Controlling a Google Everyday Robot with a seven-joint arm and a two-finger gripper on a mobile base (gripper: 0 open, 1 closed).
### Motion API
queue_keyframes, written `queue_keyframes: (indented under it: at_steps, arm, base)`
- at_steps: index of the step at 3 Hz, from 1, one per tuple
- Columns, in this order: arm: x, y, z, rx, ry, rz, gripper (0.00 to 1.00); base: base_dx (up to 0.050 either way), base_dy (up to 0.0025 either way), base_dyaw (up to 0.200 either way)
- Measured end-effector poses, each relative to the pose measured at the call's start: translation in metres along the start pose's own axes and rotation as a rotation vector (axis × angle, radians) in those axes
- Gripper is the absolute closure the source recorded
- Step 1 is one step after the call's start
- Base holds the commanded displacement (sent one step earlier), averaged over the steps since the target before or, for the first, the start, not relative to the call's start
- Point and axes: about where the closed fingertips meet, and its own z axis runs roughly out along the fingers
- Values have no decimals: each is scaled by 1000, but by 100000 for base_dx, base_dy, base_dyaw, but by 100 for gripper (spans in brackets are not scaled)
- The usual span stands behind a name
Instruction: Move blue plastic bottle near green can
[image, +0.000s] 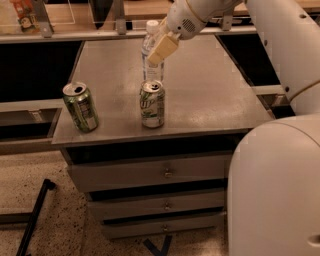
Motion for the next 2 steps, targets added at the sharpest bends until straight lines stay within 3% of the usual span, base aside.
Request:
queue_keyframes:
  at_steps: [2]
  arm:
    - [-34,12,32,-73,-16,-47,100]
  base:
    - [0,0,0]
